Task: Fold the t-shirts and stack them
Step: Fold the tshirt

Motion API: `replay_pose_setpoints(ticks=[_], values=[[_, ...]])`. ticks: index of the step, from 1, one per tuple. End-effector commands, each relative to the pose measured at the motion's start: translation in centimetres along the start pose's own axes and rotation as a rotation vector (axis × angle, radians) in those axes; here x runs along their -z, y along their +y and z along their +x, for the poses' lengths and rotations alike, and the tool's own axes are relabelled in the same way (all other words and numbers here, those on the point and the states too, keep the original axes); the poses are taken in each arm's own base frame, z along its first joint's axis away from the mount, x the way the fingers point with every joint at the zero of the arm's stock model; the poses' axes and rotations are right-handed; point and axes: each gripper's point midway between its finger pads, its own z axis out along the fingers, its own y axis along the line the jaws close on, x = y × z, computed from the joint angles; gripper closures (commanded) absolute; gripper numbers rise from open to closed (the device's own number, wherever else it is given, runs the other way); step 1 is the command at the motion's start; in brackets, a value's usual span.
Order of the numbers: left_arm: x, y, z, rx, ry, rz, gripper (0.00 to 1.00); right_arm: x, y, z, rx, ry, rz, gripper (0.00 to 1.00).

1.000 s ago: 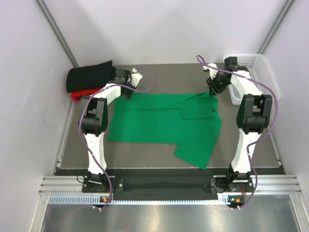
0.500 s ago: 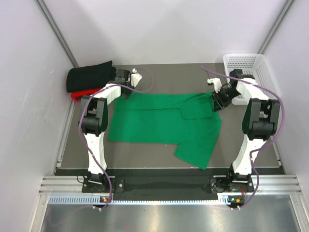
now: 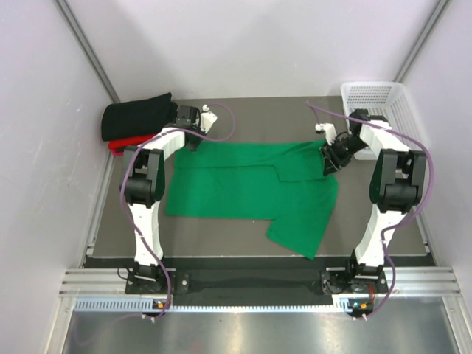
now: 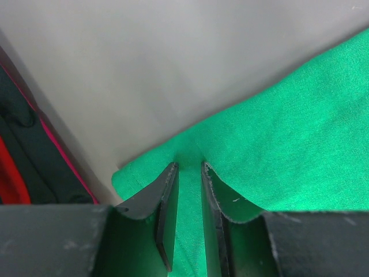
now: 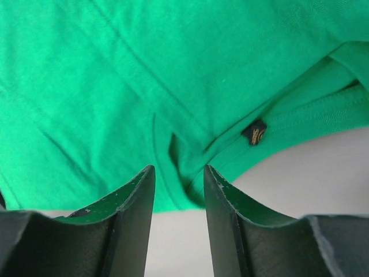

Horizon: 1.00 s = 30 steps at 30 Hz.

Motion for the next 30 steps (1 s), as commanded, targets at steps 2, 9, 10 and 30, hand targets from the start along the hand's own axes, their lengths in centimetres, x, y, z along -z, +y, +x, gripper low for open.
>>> replay_pose_setpoints(ticks=[2,9,10,30], values=[[1.4,1.0,-1.4,-0.008,-0.046,-0.038,0.73,-0.8,-0.8,-0.9,-0.003,-0.014,-0.023,0.60],[1.5,1.0,-1.3,-0.011,-0.045,-0.042,0.73,-2.2,-1.4,-0.8,0.003,0.012,-0.023,0.61],[1.6,1.1,-1.4,-0.011,-0.046,-0.043,0.73,-2.2,-1.7,-0.8,0.003,0.016,-0.013,0.61],[1.1,1.0,-1.4,-0.020,-0.041,-0.047,0.73,-3.9,-1.5,-0.2,0.007,0.062,-0.034,0.63]])
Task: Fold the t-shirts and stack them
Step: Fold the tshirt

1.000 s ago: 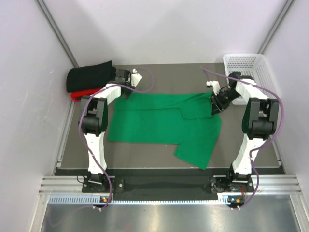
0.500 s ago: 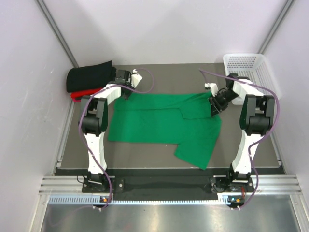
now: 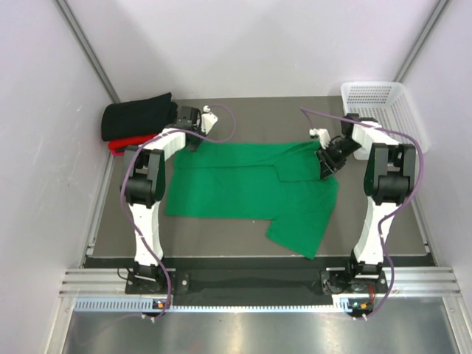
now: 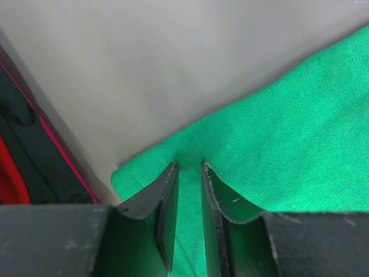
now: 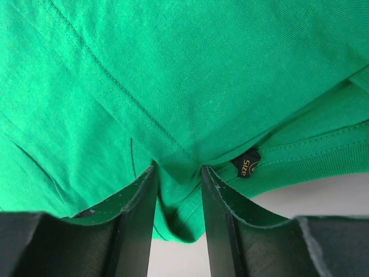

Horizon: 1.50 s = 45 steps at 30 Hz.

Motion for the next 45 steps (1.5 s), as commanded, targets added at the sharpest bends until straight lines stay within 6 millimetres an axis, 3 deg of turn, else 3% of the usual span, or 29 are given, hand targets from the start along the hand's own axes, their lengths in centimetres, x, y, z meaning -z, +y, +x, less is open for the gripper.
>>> replay_pose_setpoints(ticks=[1,9,18,22,27,29,32,45], values=[[1.2,1.1,-1.7,-0.010,-0.051,-0.036,0.73,0.2,-0.2,-1.3,0.030,-0.020,0.009,0.64],[1.1,1.1,-1.8,-0.009,-0.053,-0.039,0.73,0.1,-0.6,-0.8,0.036,0.009,0.053,0.75],[0.7,0.9,-1.8,-0.002,-0.055,-0.027,0.73,2.3,-0.2,-1.5,0.073,-0.019,0.129,0.87],[0.5,0.9,-1.8,0.005,-0.055,-0.027,0.73,3.8,0.6,-1.7,0.092,-0.038,0.160,0.89],[0.3,0.7,-1.8,0.011,-0.057,-0.021,0.74,4.0,3.2,-2.9,0.160,-0.044,0.158,0.91],[0.3,0.7,-1.9,0.014,-0.060,-0.019,0.74,3.6,3.8,-2.7,0.160,-0.035,0.146,0.88],[0.2,0.6,-1.8,0.017,-0.057,-0.017,0.74,3.1,3.8,-2.7,0.165,-0.032,0.165,0.71],[0.6,0.7,-1.7,0.014,-0.056,-0.019,0.73,2.3,-0.2,-2.6,0.178,0.022,0.296,0.73]])
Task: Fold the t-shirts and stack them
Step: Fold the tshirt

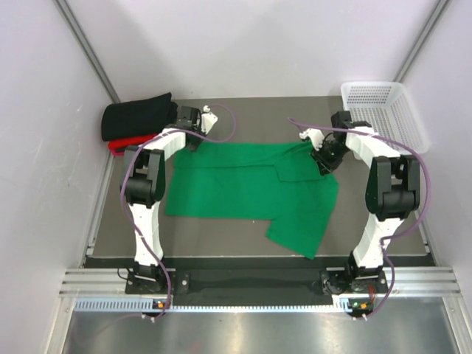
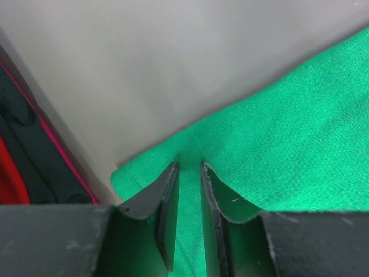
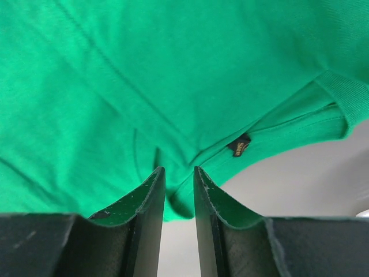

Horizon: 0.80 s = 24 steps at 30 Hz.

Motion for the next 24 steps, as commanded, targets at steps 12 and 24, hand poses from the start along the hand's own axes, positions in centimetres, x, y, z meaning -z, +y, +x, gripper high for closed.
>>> replay_pose_setpoints(ticks=[12,24], values=[[0.6,1.0,-1.4,0.003,-0.046,-0.029,0.73,-1.5,-2.4,0.1,0.006,0.019,0.045,0.69],[0.5,0.9,-1.8,-0.010,-0.048,-0.032,0.73,-2.6,-2.7,0.5,-0.003,0.033,0.036,0.69]])
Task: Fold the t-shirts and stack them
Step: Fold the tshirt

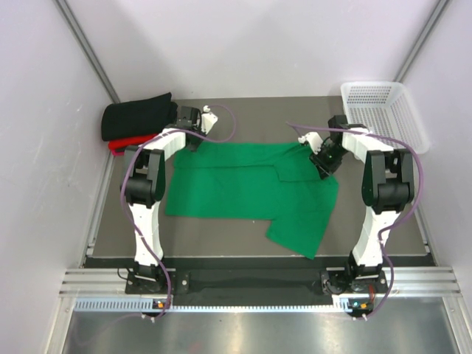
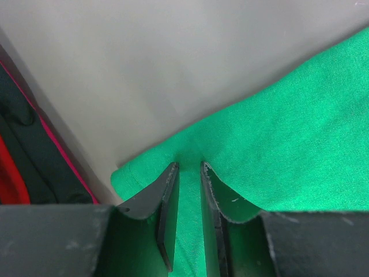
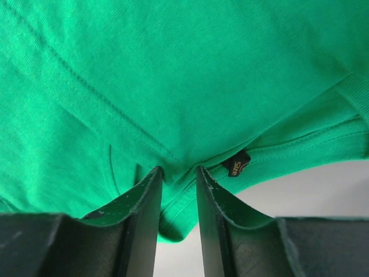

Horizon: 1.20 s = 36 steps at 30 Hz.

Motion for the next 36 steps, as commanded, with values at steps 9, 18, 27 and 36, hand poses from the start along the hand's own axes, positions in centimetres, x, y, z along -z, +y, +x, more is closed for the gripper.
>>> replay_pose_setpoints(ticks=[9,18,27,36], values=[[0.4,0.8,-1.6,-0.010,-0.045,-0.029,0.73,1.5,-1.4,-1.3,0.025,-0.052,0.075,0.71],[0.2,0.9,-1.9,-0.004,-0.052,-0.028,0.73,1.5,-0.6,-0.7,0.024,-0.044,0.065,0.72],[0.2,0.8,-1.8,-0.004,-0.052,-0.028,0.74,1.2,0.2,-0.6,0.080,-0.023,0.089,0.75],[0.0,0.7,-1.9,-0.003,-0.052,-0.025,0.74,0.7,0.1,-1.6,0.095,-0.026,0.114,0.84]])
